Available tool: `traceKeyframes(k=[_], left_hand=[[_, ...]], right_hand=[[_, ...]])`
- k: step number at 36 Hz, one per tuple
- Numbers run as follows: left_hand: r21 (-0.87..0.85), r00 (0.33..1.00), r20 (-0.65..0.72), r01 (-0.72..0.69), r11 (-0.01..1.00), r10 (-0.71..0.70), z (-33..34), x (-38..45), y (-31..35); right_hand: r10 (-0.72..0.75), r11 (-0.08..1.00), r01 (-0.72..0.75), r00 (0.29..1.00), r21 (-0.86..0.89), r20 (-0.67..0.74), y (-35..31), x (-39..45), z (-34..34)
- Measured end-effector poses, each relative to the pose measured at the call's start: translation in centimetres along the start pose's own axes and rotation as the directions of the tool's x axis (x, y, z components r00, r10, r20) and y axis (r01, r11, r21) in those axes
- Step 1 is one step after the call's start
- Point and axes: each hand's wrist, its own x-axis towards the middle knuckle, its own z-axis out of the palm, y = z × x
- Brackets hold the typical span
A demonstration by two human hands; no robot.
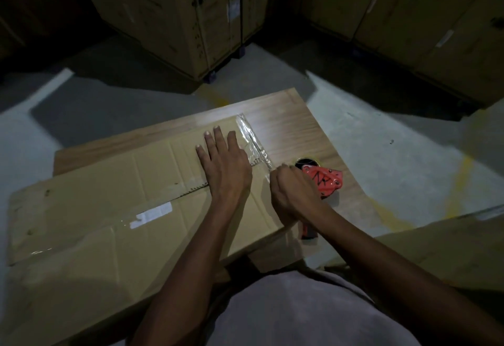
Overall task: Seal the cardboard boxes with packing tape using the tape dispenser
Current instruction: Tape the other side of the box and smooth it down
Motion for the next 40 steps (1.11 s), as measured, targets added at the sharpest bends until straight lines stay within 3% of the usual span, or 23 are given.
traceKeyframes(k=[12, 21, 27, 33, 40], left_hand=[[-0.034, 1.0, 0.001, 0.021, 0.999, -0.021, 0.4, 0.4, -0.1], [-0.051, 1.0, -0.014, 0.027, 0.998, -0.028, 0.2, 0.4, -0.1], [-0.038, 0.999, -0.025, 0.019, 0.999, -0.02, 0.5, 0.3, -0.1], [0.003, 1.0, -0.008, 0.011, 1.0, -0.011, 0.7, 0.4, -0.2], [0.022, 1.0, 0.021, 0.015, 1.0, -0.015, 0.3, 0.2, -0.1]], right_hand=[[-0.006, 0.98, -0.004, 0.999, 0.199, 0.05, -0.2, 3.8, -1.2], [0.006, 0.929, -0.01, 1.0, 0.37, 0.012, 1.3, 0.5, 1.6], [0.037, 0.948, -0.063, 0.995, 0.311, 0.089, 1.8, -0.7, 2.0], [0.002, 0.984, -0.013, 0.998, 0.179, 0.062, 1.4, 1.4, 2.0], [-0.094, 0.986, 0.081, 0.992, 0.147, 0.083, 0.5, 6.0, 0.7]])
